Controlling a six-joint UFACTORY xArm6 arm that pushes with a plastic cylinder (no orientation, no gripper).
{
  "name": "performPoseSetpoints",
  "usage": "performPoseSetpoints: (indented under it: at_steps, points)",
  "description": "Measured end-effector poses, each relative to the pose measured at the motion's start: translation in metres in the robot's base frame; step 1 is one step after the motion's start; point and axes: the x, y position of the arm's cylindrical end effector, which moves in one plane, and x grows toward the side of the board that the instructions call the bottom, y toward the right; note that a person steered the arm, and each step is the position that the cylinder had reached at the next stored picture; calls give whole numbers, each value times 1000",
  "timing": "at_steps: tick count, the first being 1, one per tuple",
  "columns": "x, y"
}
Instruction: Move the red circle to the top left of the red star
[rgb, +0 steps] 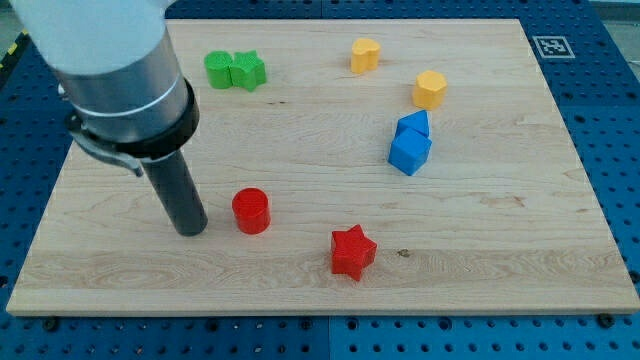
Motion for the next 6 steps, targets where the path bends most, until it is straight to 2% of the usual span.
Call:
performPoseSetpoints:
  at_steps: [2,6]
  points:
    - [-1,2]
    - [-19,114]
